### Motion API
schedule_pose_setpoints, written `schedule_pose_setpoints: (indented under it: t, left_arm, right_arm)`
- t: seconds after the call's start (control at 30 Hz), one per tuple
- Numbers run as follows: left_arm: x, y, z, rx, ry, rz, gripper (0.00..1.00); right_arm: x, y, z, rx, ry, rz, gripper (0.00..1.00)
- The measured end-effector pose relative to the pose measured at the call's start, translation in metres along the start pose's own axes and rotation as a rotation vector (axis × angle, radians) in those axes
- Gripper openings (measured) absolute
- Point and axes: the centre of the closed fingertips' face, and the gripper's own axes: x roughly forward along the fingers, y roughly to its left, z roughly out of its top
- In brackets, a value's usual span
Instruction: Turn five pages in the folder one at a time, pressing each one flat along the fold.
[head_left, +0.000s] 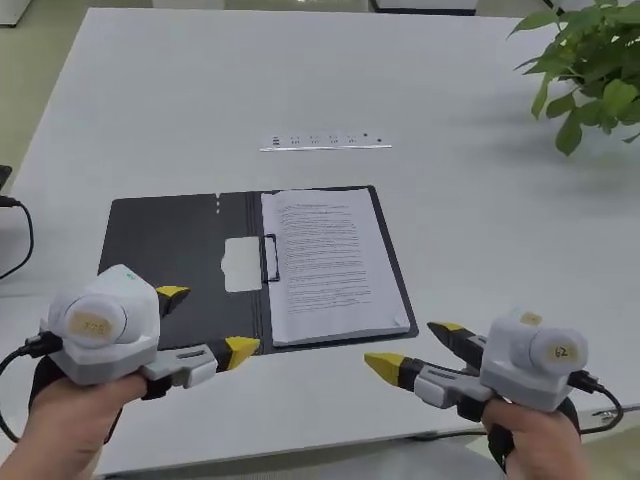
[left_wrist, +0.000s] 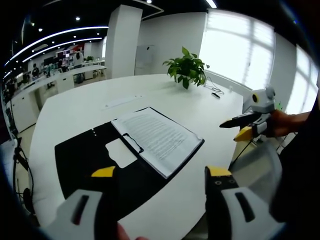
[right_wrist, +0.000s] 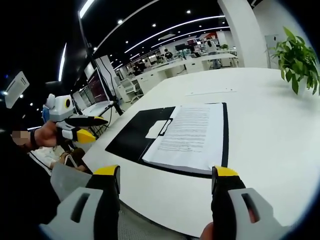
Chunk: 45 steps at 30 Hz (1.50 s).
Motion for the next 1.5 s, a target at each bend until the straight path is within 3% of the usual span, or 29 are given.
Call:
schedule_pose_setpoints:
  t: [0.4, 0.73, 0.97, 1.13, 1.33, 1.5]
  left_arm:
    - [0.035, -0.02, 0.023, 0.049, 0.007, -0.061, 0.69]
    - [0.066, -0.04, 0.031, 0.106, 0.039, -0.125, 0.69]
    - [0.094, -0.052, 0.038, 0.145, 0.058, -0.163, 0.69]
    - [0.12, -0.066, 0.038, 0.213, 0.093, -0.202, 0.71]
    - [0.149, -0.077, 0.043, 0.197, 0.083, -0.228, 0.71]
    - [0.174, -0.086, 0.041, 0.206, 0.1, -0.228, 0.71]
  right_arm:
    - [-0.004, -0.005, -0.008, 0.017, 0.0, -0.013, 0.72]
    - [-0.01, -0.015, -0.009, 0.03, -0.007, -0.022, 0.72]
    - [-0.012, -0.02, -0.012, 0.038, 0.0, -0.026, 0.71]
    - [-0.013, -0.024, -0.014, 0.046, 0.004, -0.026, 0.71]
    - [-0.015, -0.029, -0.016, 0.055, 0.011, -0.029, 0.7]
    - [-0.016, -0.034, -0.016, 0.067, 0.01, -0.035, 0.7]
